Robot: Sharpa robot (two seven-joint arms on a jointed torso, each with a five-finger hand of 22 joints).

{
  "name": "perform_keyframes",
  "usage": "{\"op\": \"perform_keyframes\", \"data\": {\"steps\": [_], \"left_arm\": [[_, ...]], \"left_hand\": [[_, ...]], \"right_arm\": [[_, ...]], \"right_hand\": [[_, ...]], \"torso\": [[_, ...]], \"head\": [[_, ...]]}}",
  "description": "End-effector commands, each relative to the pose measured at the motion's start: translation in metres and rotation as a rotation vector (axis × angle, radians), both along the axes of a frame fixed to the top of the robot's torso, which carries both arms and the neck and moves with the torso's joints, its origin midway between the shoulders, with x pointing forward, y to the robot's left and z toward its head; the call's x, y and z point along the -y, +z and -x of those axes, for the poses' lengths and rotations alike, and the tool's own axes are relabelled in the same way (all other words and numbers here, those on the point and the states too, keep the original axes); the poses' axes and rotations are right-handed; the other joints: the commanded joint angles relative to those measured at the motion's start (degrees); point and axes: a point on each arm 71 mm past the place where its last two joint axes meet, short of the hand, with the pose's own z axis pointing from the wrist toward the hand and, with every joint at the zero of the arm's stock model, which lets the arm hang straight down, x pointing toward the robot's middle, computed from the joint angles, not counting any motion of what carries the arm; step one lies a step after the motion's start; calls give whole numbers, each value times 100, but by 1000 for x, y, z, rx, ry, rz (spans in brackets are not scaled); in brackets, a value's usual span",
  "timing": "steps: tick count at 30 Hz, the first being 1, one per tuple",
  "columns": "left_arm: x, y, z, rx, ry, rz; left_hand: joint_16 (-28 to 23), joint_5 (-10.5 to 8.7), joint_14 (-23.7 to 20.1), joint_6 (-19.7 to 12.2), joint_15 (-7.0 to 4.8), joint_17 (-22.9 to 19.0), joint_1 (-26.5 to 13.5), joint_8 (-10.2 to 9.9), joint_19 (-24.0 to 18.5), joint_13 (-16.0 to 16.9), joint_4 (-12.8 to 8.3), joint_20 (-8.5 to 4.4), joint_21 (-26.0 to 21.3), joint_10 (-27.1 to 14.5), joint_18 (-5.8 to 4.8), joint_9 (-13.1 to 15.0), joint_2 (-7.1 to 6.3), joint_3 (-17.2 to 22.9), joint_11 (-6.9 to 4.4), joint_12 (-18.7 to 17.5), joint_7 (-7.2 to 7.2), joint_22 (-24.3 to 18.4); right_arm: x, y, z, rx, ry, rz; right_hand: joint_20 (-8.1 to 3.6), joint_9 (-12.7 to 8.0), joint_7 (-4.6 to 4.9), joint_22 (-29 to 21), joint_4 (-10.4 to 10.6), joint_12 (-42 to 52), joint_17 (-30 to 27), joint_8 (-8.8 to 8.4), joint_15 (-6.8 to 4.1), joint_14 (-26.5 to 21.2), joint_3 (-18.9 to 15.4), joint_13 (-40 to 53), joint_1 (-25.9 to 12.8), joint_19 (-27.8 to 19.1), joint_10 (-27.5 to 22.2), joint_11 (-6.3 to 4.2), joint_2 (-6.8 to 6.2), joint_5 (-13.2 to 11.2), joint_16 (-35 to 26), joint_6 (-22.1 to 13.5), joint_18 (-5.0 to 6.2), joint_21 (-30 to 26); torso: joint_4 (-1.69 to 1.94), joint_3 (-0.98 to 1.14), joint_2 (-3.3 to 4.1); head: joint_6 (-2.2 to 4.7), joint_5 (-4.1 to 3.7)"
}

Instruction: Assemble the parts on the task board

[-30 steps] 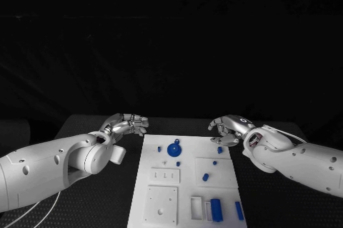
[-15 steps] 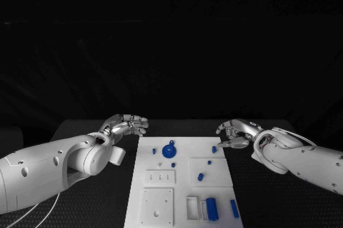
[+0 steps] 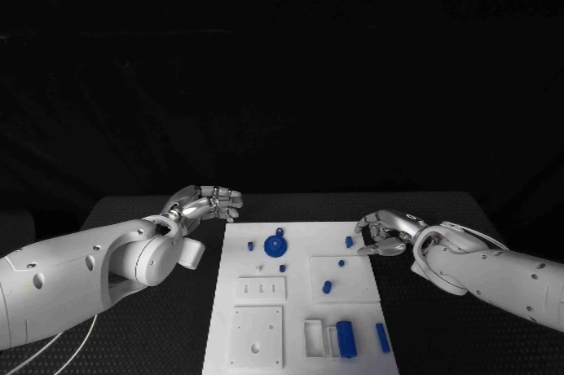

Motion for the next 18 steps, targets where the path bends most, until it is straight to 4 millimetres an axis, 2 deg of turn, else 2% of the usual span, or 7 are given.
{"op": "perform_keyframes", "data": {"steps": [1, 2, 5, 7, 9, 18], "left_arm": [[2, 1, 1, 12, -21, 9], [2, 1, 1, 12, -21, 9], [3, 1, 1, 12, -23, 10], [3, 1, 1, 11, -23, 10], [3, 1, 1, 10, -24, 10], [1, 1, 1, 10, -21, 9]], "left_hand": [[-32, -7, 14, -8, 38, 6, -57, -25, -39, -10, -7, 19, 40, -41, 101, 8, 3, 18, -2, -31, 2, 105], [-32, -7, 14, -9, 38, 6, -57, -25, -39, -10, -8, 19, 40, -41, 101, 8, 3, 18, -1, -32, 2, 105], [-33, -7, 14, -9, 39, 7, -57, -26, -39, -10, -7, 19, 40, -43, 101, 8, 3, 19, -1, -33, 3, 105], [-34, -7, 14, -10, 39, 8, -57, -26, -39, -11, -7, 19, 40, -44, 101, 8, 5, 19, 0, -34, 3, 105], [-34, -7, 14, -10, 39, 8, -58, -26, -39, -11, -7, 20, 41, -45, 101, 8, 5, 19, 0, -34, 3, 105], [-36, -7, 15, -10, 39, 10, -61, -27, -39, -11, -5, 20, 41, -46, 100, 8, 7, 19, 1, -35, 4, 104]], "right_arm": [[-4, -1, -1, -1, 24, -9], [-5, -1, -1, 1, 22, -9], [-7, -6, -2, -1, 16, -11], [-9, -9, -2, -6, 12, -15], [-10, -12, -1, -11, 11, -16], [-16, -17, 0, -23, 19, -19]], "right_hand": [[3, -8, 73, 108, 2, 6, 10, -28, -6, -46, -35, 9, 75, -27, -112, 54, 15, 24, -35, 35, 363, -29], [4, -8, 73, 108, 4, 8, 12, -28, -6, -45, -33, 10, 81, -27, -113, 54, 26, 20, -34, 35, 363, -28], [5, -8, 72, 107, 19, 19, 19, -23, -6, -39, -11, 10, 119, -20, -110, 53, 69, -29, -30, 43, 363, -24], [7, -7, 70, 105, 50, 27, 25, -16, -8, -32, 13, 9, 132, -11, -103, 51, 99, -77, -26, 57, 363, -19], [5, -9, 69, 101, 101, 35, 33, -11, -10, -22, 87, 3, 177, 1, -95, 50, 124, -223, -23, 70, 363, -16], [2, 12, 44, 101, 303, 53, 58, 55, -31, -5, 334, -15, 228, 25, -72, 27, 209, -301, -16, 189, 363, -1]], "torso": [[0, -11, -3], [1, -11, -1], [5, -27, -5], [6, -28, -8], [9, -28, -7], [0, -36, -11]], "head": [[-17, 6], [-17, 2], [-20, 9], [-26, 20], [-40, 33], [-73, 65]]}}
